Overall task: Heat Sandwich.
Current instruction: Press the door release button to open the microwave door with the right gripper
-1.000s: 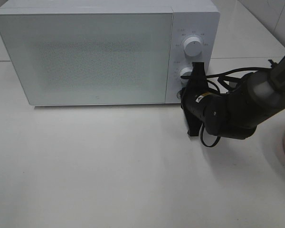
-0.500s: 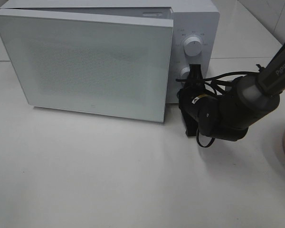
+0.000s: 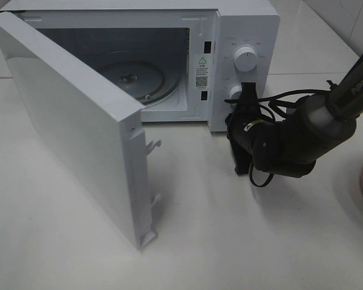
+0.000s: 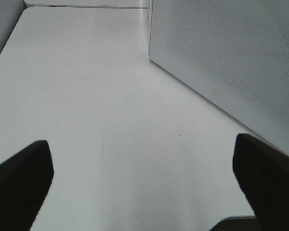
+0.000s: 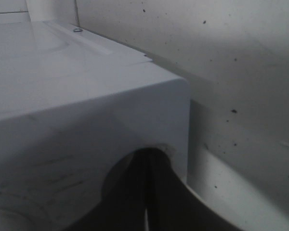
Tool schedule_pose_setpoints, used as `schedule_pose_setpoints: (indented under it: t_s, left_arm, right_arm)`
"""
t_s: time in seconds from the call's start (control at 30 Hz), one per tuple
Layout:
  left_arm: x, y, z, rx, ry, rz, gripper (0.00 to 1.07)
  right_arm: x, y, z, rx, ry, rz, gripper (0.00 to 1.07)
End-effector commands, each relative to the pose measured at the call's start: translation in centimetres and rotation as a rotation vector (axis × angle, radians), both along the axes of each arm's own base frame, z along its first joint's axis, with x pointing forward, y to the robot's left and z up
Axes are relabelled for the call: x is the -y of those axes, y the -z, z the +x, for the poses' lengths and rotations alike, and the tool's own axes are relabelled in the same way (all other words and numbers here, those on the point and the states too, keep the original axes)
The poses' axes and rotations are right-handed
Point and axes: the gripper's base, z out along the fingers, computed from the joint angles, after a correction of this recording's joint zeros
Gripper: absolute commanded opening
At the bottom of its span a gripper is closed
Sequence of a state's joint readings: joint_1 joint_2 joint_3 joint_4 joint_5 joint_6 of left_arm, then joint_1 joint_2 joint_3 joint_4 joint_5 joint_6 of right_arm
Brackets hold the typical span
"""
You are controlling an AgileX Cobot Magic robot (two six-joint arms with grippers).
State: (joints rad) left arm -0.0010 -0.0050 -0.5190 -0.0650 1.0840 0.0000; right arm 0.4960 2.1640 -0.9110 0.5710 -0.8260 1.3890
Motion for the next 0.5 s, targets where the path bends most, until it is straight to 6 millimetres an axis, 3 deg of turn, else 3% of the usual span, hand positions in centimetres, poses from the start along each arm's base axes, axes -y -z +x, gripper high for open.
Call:
schedule_pose_setpoints:
  t_s: [0.03, 0.33, 0.5]
  left_arm:
    - [0.0, 0.0, -0.2, 0.029, 0.005, 0.003, 0.96]
    - [0.0, 0.0, -0.2, 0.029, 0.005, 0.003, 0.96]
    - [0.0, 0.0, -0.2, 0.029, 0.005, 0.003, 0.96]
  right_arm:
    - [0.9, -3.5, 2.8, 0.257, 0.057, 0.017, 0.00]
    - [0.9, -3.8, 2.4, 0.206, 0.033, 0.013, 0.00]
    - [1.3, -3.2, 1.1, 0.148, 0.023, 0.003, 0.00]
